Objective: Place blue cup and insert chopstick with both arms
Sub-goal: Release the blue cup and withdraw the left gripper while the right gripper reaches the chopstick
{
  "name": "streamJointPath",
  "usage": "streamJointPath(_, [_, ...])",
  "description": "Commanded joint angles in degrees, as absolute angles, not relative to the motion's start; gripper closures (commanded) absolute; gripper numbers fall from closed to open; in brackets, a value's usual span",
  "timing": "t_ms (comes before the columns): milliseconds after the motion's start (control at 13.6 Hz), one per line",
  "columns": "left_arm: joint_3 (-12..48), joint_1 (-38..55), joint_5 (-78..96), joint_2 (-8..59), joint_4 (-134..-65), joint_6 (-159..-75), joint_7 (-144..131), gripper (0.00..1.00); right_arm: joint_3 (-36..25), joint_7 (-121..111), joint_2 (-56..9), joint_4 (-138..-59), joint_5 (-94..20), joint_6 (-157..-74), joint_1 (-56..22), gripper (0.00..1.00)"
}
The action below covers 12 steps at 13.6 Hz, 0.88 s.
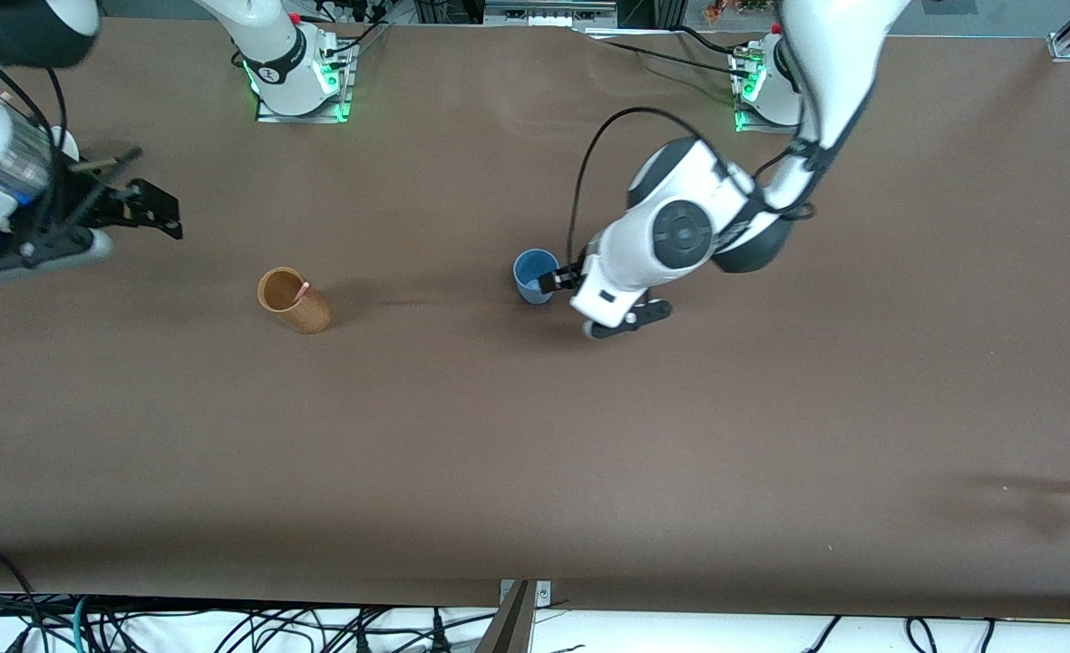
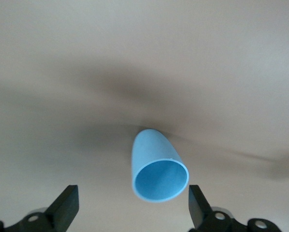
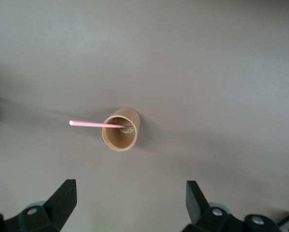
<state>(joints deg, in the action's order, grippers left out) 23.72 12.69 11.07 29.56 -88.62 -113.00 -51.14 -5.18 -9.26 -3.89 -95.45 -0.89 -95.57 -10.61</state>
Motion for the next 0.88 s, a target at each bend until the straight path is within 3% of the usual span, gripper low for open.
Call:
streamJointPath(0, [24.08,6.27,7.92,26.81,-83.87,-105.15,-48.97,0.0,-5.19,-10.19,-4.65,-95.27,-1.41,-97.11,-12.65,0.0])
streamJointPath(368, [23.82,-3.23,6.24,26.81,-82.27,-100.29,-24.99,0.0,-5.19,-11.34,-7.02,-96.41,-1.5,-99.58,-15.46,0.0])
streamJointPath(662, [23.99,-5.01,-4.28,22.95,-82.35,-97.13,-13.55,0.0,-3.79,-11.25,-2.29,-108.78,-1.23,-108.7,-15.64,0.0])
streamJointPath(810, [23.65,-5.53,-6.15,19.7,-82.18,-97.03,-9.17,0.0,-3.52,-11.25,-3.33,-110.21,-1.14,-112.04,-15.64,0.0])
